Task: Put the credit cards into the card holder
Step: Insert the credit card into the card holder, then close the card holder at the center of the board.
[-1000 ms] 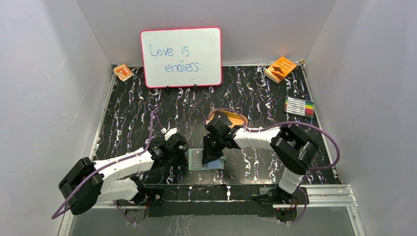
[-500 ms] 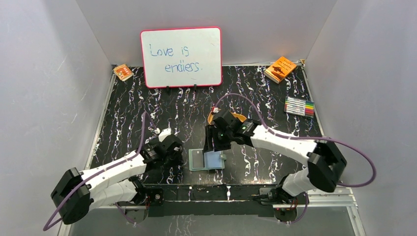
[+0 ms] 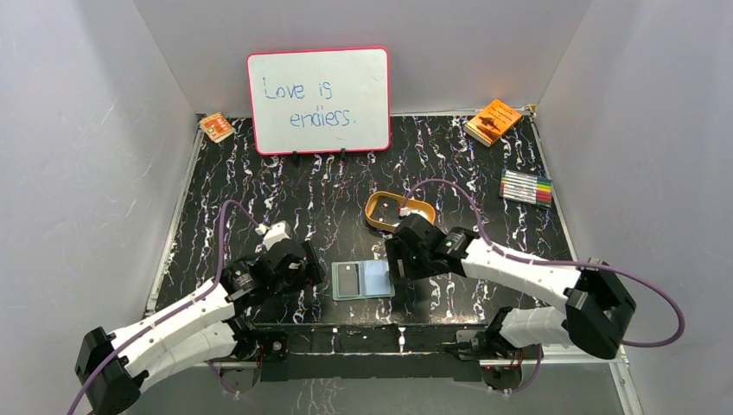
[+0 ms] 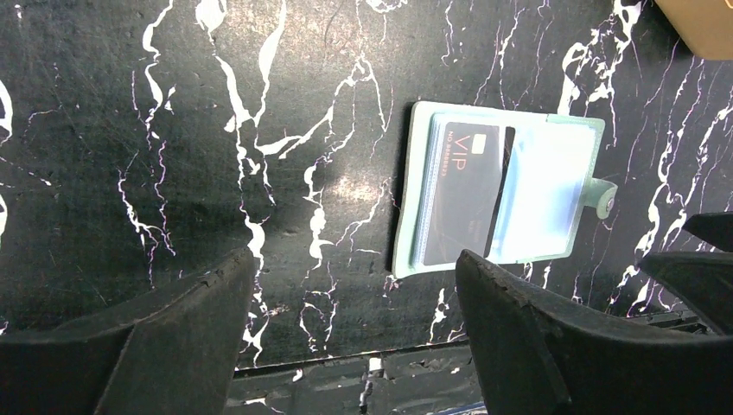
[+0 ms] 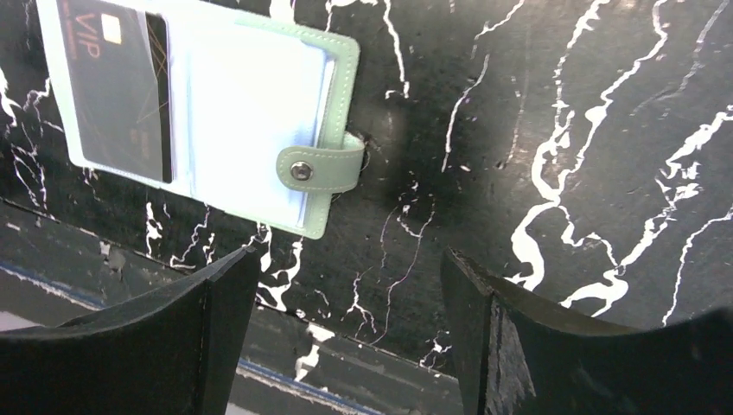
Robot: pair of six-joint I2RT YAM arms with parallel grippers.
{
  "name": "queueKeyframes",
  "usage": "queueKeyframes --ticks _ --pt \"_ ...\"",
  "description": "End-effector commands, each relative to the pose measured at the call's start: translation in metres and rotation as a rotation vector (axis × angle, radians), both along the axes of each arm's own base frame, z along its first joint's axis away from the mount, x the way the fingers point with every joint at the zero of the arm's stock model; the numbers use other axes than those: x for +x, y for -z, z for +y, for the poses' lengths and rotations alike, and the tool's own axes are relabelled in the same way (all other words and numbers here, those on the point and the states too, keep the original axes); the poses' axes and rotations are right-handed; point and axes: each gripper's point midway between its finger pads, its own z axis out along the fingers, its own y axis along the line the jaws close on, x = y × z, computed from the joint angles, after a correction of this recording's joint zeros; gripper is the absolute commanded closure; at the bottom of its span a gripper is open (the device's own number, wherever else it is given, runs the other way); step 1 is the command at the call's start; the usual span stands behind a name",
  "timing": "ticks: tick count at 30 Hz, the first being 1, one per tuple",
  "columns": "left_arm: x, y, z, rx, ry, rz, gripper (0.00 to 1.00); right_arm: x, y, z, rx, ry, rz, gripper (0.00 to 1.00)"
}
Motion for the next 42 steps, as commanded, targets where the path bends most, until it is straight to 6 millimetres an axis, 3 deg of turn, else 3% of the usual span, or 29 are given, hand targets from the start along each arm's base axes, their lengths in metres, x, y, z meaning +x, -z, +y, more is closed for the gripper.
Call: queueKeyframes --ticks 1,5,7,9,13,18,25,30,34,42 --pt "0.002 -0.003 0.008 0.019 -0.020 -0.024 0.16 0.031 -0.023 0.017 0.175 0.078 -0.210 0.18" --pt "0.006 -0.010 -0.012 -0.046 0.059 -0.060 0.14 0.035 -0.028 0.027 0.216 0.057 -0.237 0.11" --pt "0.009 -0.011 -0.018 -0.049 0.079 -0.060 0.13 0.025 -0.013 0.035 0.130 -0.029 -0.129 0.10" --pt "0.012 -0.010 -0.019 -0.024 0.076 -0.047 0.14 0.028 -0.006 0.049 0.104 -0.047 -0.085 0.16" --pt "0.003 -0.002 -0.015 -0.003 0.092 -0.007 0.14 0.030 0.008 0.041 -0.011 -0.030 -0.047 0.36" --pt "0.001 0.003 -0.011 0.005 0.081 0.002 0.14 0.020 0.022 0.029 -0.090 -0.031 0.016 0.42" --pt "0.001 0.007 -0.011 0.022 0.085 0.014 0.14 0.017 0.021 0.022 -0.110 -0.019 0.023 0.54" --pt "0.000 0.010 -0.010 0.023 0.086 0.019 0.15 0.018 0.014 0.023 -0.097 -0.017 0.015 0.72" --pt "-0.002 0.013 -0.010 0.024 0.087 0.025 0.16 0.019 -0.002 0.032 -0.025 -0.036 -0.011 0.99" --pt "-0.006 0.025 -0.005 0.035 0.069 0.053 0.23 0.014 -0.057 0.073 0.287 -0.142 -0.087 1.00"
